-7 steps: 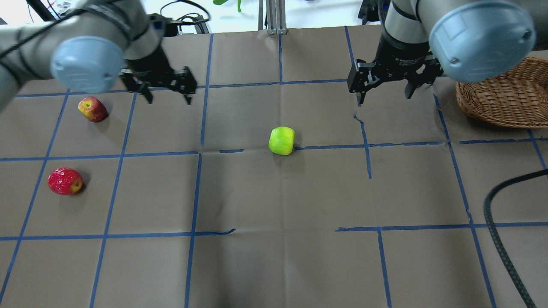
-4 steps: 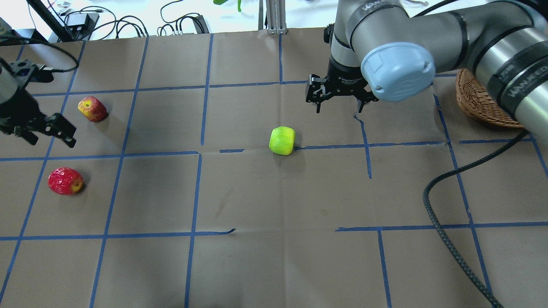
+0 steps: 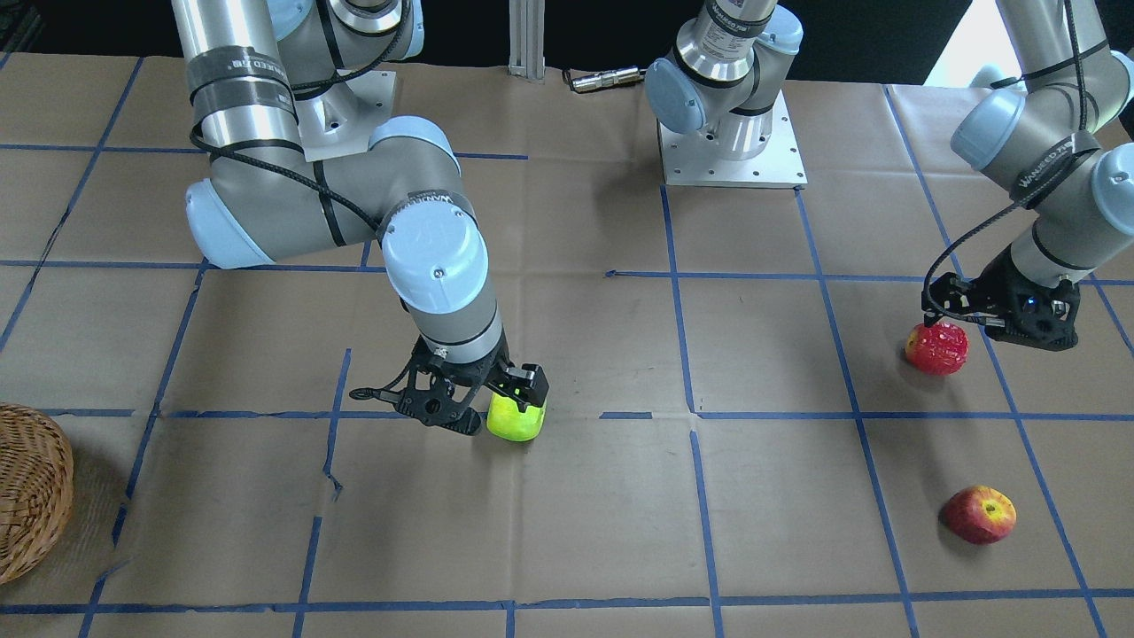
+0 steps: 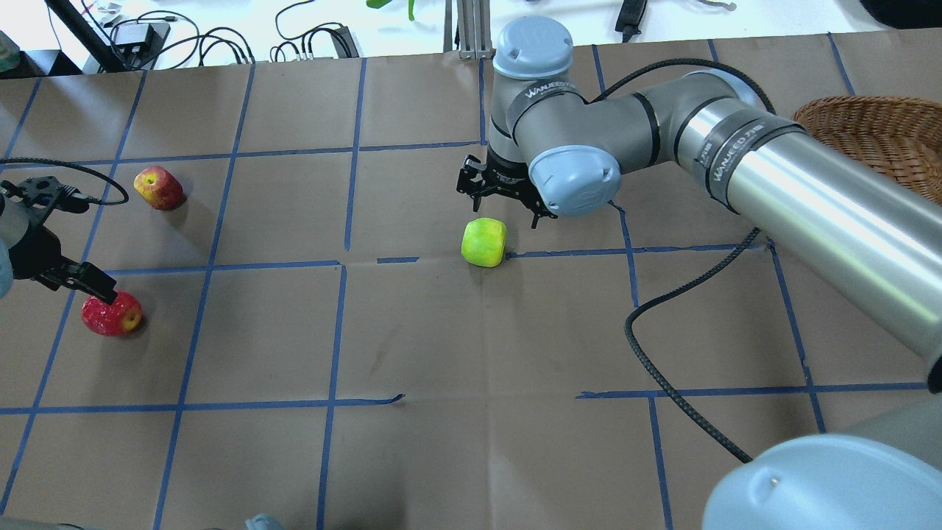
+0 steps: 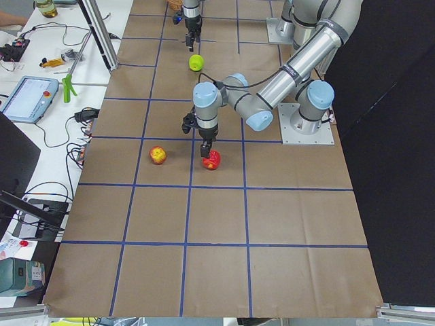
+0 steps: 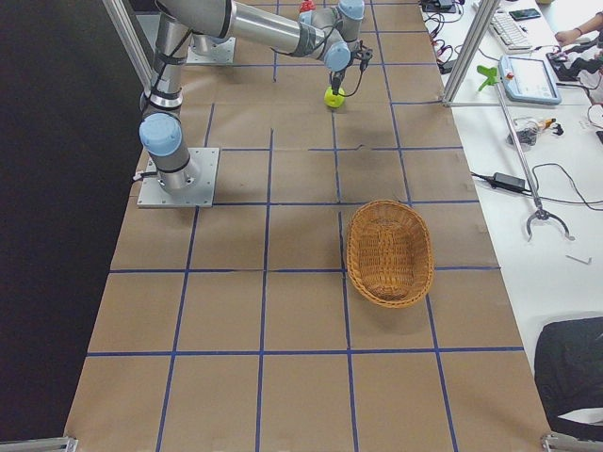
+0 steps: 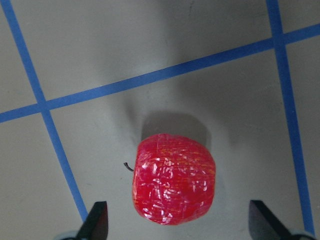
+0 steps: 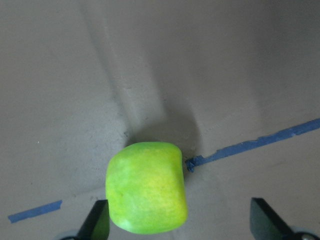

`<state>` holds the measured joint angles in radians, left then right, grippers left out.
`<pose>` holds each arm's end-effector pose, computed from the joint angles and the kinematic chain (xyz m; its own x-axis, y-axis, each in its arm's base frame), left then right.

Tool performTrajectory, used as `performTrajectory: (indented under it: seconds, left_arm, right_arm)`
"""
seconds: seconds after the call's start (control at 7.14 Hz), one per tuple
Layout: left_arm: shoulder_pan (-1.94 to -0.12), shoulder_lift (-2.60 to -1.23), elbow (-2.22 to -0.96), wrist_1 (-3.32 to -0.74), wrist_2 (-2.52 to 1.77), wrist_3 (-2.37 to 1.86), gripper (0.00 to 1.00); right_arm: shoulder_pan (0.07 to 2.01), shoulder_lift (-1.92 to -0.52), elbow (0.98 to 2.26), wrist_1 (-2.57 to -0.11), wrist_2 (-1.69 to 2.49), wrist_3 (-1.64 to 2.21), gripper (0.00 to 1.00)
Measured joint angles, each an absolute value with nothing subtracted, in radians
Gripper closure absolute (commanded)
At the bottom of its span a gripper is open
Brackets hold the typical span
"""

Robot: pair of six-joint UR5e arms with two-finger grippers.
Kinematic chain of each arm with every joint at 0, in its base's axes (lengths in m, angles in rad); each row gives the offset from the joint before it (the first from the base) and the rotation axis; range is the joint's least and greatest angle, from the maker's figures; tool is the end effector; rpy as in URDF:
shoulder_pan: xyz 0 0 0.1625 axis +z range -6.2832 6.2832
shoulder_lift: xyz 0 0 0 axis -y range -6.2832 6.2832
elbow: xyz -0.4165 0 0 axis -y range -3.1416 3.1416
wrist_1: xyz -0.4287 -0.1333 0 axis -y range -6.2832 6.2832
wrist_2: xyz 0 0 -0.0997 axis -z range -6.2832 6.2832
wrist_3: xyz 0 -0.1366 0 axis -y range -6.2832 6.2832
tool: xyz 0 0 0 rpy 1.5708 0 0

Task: Put all apples into basket
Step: 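Grasp the green apple with the right gripper while the left lowers to the red apple, then carry the green apple into the basket while the left grasps the red apple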

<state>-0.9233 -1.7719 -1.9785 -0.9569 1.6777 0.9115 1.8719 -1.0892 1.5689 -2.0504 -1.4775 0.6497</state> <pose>0.2282 -0.4985 0.1901 -0.9624 0.2628 -0.0694 0.2571 0.9630 0.0812 0.3390 -0.5993 0.1978 -0.9365 0.3426 -0.0741 0.3391 0.9391 0.0564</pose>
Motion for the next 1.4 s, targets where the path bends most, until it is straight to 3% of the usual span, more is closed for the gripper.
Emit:
performTrajectory:
  seconds: [0.14,0.28,0.42,0.56,0.7,0.84,0.98,1.4]
  left_arm:
    - [-0.922,-1.793,-1.990,-0.933,1.676,0.916,0.02]
    - [-0.920,-1.821,-2.000,-0.895,1.676,0.919,0.02]
    - [-0.918,-1.852,-2.006,-0.860,1.679,0.927,0.02]
    - [-0.918,-1.877,-2.009,-0.840,1.682,0.939,0.02]
    - [-0.917,-1.890,-2.011,-0.833,1.685,0.943,0.13]
    - [-0.917,-1.894,-2.015,-0.830,1.686,0.948,0.56]
    - [-0.918,-1.891,-2.017,-0.829,1.695,0.952,0.69]
    - [-0.936,-1.865,-2.019,-0.834,1.749,0.946,0.74]
  right_arm:
    - [1.881,-1.057,1.569,-2.078,-1.475,0.670,0.02]
    - [1.894,-1.025,1.571,-2.103,-1.473,0.679,0.09]
    - [1.906,-1.000,1.573,-2.118,-1.472,0.681,0.47]
    - [1.912,-0.987,1.573,-2.124,-1.471,0.679,0.76]
    - [1.914,-0.983,1.573,-2.125,-1.470,0.673,0.84]
    - [1.913,-0.985,1.570,-2.125,-1.470,0.669,0.84]
    - [1.906,-0.996,1.566,-2.122,-1.471,0.649,0.84]
    - [1.736,-1.115,1.565,-1.987,-1.483,0.336,0.84]
